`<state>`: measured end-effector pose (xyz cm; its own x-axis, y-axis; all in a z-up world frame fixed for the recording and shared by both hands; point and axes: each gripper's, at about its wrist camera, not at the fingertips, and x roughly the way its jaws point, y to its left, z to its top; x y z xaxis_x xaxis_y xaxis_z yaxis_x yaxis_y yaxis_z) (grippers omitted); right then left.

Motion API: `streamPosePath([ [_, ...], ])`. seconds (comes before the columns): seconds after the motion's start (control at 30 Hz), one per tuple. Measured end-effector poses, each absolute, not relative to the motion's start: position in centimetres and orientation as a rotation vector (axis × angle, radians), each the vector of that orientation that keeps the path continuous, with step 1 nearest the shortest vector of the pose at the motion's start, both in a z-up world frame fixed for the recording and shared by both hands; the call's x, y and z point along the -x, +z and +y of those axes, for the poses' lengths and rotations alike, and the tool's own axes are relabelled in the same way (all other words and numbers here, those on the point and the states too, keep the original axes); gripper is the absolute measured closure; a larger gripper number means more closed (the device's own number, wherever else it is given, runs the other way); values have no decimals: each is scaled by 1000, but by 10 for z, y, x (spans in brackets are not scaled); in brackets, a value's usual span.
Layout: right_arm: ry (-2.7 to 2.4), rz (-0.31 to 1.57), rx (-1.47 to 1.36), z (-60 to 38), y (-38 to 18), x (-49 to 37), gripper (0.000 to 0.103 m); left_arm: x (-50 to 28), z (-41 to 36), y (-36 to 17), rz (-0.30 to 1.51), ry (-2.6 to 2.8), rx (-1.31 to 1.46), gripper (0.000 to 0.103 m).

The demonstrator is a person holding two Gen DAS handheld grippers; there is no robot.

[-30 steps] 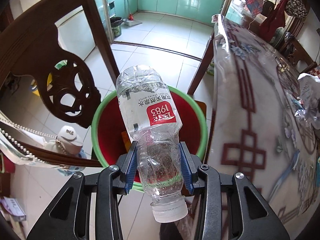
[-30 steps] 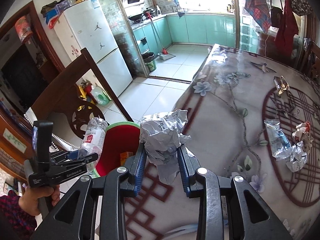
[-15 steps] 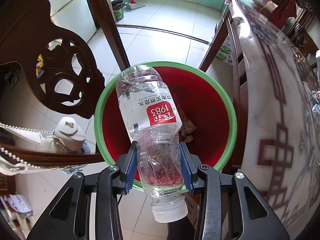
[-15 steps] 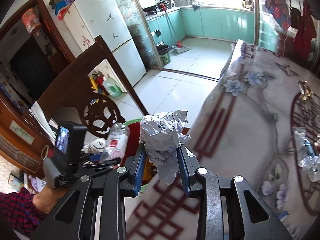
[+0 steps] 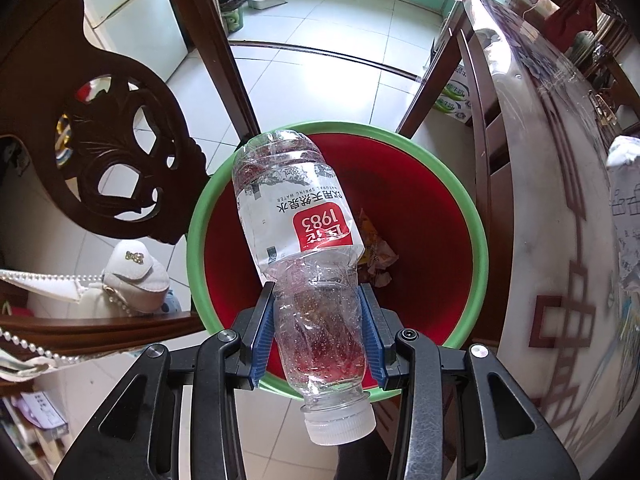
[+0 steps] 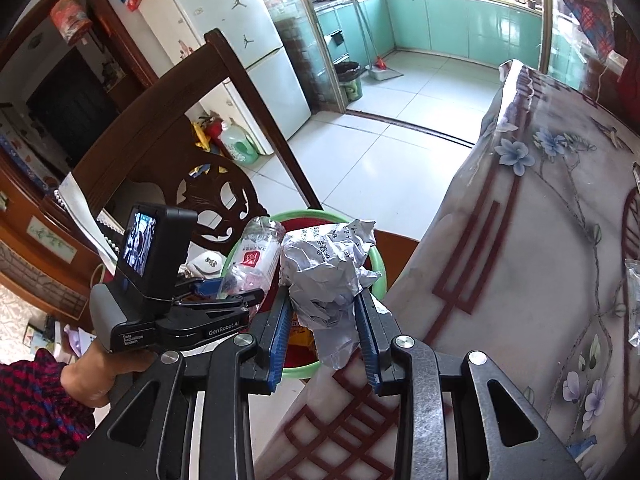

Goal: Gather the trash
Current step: 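Open both tools to drop the bottle and paper into the bucket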

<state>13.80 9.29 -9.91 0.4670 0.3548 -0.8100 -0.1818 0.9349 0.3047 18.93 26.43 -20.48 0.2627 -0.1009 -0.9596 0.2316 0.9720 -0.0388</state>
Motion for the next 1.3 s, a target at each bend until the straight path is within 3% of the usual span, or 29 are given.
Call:
streamPosePath([
  [0.63, 399, 1043, -124, 122, -100, -156, 74, -189, 284, -197, 1282, -215, -32, 64],
  [0.7, 400, 1041, -126, 121, -100, -155, 74, -188, 284, -192, 1266, -217, -25, 55],
  [0.77, 403, 1035, -130, 120, -100, -154, 74, -188, 286, -187, 1243, -209, -18, 34],
  [1.3, 404, 982, -138, 123, -91, -146, 57, -181, 301, -158, 1157, -149, 68, 33],
])
